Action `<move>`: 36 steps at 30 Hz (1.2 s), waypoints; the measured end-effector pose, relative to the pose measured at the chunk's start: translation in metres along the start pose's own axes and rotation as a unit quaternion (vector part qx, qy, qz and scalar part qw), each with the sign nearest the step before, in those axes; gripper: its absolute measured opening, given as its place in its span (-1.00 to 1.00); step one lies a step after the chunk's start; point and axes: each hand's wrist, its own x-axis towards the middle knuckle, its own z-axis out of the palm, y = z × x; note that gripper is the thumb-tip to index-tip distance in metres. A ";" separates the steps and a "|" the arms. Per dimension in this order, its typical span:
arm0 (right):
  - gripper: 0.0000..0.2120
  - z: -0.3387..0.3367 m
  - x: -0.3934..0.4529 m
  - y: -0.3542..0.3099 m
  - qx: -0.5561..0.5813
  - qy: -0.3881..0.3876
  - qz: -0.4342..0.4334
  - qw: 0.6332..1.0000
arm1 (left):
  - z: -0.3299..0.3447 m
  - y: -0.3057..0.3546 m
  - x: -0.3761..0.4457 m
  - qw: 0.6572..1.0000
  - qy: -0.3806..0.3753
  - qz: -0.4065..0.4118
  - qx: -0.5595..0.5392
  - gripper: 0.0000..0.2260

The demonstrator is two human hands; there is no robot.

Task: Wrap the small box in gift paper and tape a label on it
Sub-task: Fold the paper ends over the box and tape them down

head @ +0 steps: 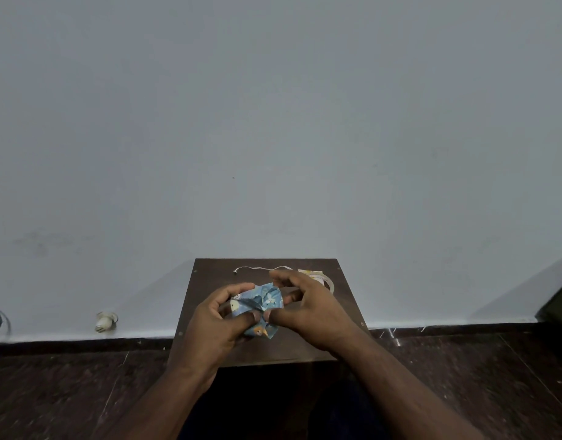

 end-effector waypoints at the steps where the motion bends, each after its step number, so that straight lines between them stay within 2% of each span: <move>1: -0.38 0.000 0.000 0.000 -0.005 -0.006 -0.004 1.000 | 0.000 0.000 0.000 1.000 0.000 0.001 0.000 -0.64; 5: -0.38 0.000 0.001 0.000 -0.018 -0.004 -0.014 1.000 | 0.000 0.001 -0.001 1.000 0.001 -0.002 0.000 -0.66; 11: -0.57 -0.006 0.004 0.001 -0.035 0.020 -0.021 0.999 | 0.000 0.002 -0.002 1.000 -0.011 -0.011 -0.008 -0.68; 14: -0.69 -0.012 0.006 -0.006 -0.068 0.053 -0.076 0.993 | -0.001 0.003 -0.003 1.000 -0.018 -0.016 -0.006 -0.68; 18: -0.74 -0.014 0.011 -0.016 -0.133 0.006 -0.146 0.980 | -0.003 0.003 -0.003 0.999 -0.032 -0.018 -0.004 -0.69; 22: -0.78 -0.013 0.015 -0.019 -0.181 0.000 -0.203 0.962 | -0.002 0.005 -0.004 0.999 -0.039 -0.024 -0.008 -0.68; 27: -0.81 -0.012 0.015 -0.018 -0.174 0.012 -0.240 0.955 | -0.001 0.005 -0.005 0.999 -0.045 -0.022 -0.005 -0.68; 33: -0.82 -0.014 0.017 -0.016 -0.183 -0.029 -0.275 0.943 | -0.001 0.005 -0.004 0.999 -0.045 -0.023 -0.006 -0.70; 36: -0.84 -0.013 0.017 -0.015 -0.189 -0.020 -0.285 0.940 | 0.000 0.004 -0.004 0.999 -0.046 -0.025 -0.004 -0.69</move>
